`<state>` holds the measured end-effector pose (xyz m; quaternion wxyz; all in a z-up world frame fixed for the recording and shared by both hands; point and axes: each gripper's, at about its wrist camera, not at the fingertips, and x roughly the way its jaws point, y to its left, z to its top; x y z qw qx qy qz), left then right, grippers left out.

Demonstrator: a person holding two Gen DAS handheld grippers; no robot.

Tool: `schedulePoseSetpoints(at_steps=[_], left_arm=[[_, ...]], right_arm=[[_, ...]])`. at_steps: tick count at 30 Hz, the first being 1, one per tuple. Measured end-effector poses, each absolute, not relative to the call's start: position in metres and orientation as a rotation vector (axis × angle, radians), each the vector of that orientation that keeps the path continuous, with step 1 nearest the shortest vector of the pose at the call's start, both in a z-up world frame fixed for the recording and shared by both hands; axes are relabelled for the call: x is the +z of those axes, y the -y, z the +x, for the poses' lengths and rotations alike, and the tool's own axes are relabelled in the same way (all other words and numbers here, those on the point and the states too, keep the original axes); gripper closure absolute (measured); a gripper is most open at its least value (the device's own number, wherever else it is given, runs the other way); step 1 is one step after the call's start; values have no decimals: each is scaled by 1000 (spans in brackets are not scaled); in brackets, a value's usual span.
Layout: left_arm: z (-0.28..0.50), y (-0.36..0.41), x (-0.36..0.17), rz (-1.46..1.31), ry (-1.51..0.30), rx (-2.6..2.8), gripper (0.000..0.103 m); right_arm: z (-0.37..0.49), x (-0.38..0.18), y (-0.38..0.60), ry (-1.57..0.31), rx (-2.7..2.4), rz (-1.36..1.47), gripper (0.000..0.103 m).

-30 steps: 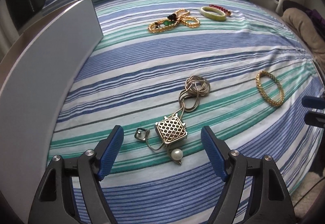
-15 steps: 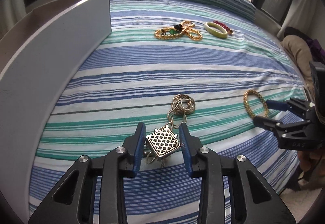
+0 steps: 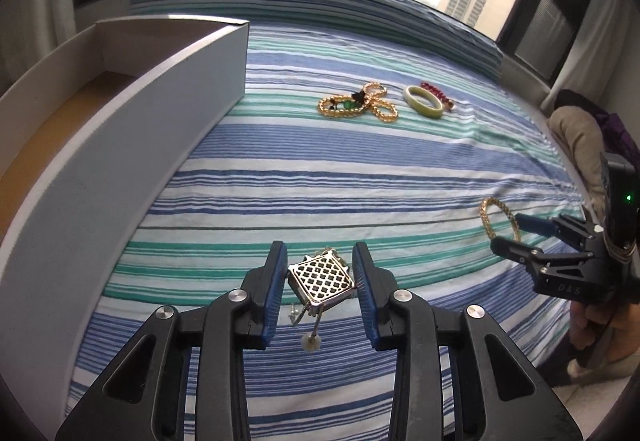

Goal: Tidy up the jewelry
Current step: 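Carry the pendant chain and gold bangle into the box and open both tools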

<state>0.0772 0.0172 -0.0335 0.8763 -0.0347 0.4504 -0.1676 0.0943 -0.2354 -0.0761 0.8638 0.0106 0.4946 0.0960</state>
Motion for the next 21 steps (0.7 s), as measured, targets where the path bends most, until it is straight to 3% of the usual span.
schedulePoseSetpoints(at_steps=[11,17,21], left_arm=[[57,-65,45,-178,-810,-317,70],[51,-136,111,-218,-677,-168,70],[60,-182,127,-200,-632,-27,70]], right_arm=[[86,-45,223,-985,279,41,35],[110,2,182,-898,398,-41,35],[137,39,136,-817,506,-95,35]])
